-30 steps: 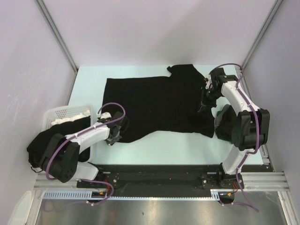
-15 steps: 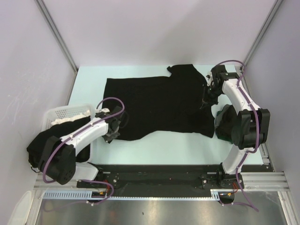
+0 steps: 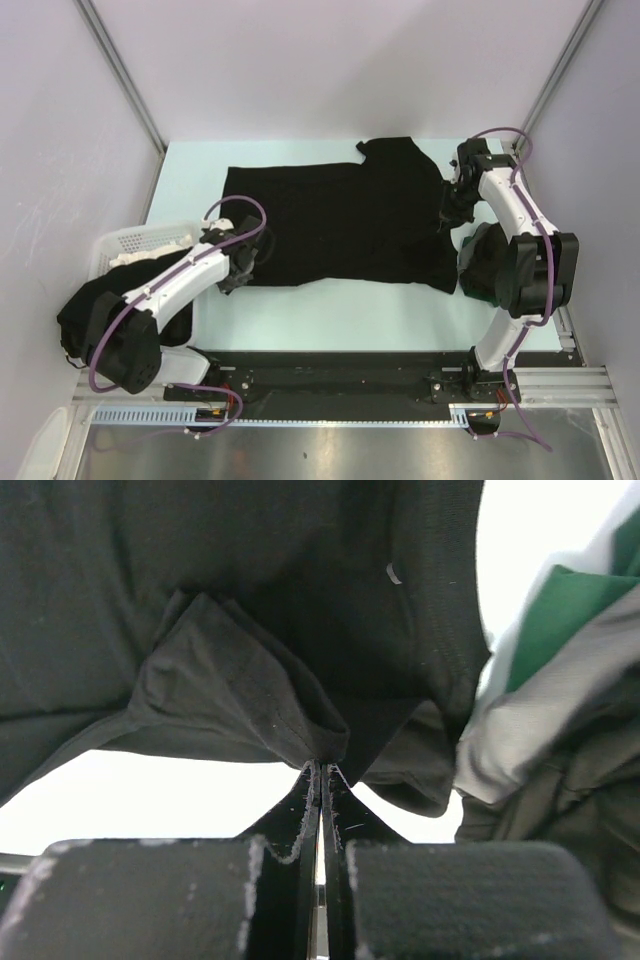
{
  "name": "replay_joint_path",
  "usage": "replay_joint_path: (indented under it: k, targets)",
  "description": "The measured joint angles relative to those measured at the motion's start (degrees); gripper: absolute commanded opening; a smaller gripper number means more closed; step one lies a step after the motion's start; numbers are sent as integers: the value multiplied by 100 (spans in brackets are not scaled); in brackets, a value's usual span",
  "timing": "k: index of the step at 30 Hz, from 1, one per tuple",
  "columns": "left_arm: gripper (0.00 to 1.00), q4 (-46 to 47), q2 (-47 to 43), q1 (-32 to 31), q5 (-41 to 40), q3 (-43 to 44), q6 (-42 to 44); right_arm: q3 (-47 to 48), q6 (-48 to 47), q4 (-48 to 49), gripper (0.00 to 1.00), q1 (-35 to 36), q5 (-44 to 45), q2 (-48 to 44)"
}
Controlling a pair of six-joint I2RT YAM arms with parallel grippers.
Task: Fold and stack the t-shirts
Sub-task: Fold the flattened tshirt in 1/3 of the way
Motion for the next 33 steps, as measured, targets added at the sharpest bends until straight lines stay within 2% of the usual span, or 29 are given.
replay_joint_path:
  k: [19,33]
  targets:
    - [0,223,256,883,-319,667,879,798,-17,-109,0,-111,933,442]
    - [0,616,629,1099,-319,997,1491,1075,-22,-199,0,-170,1211,647]
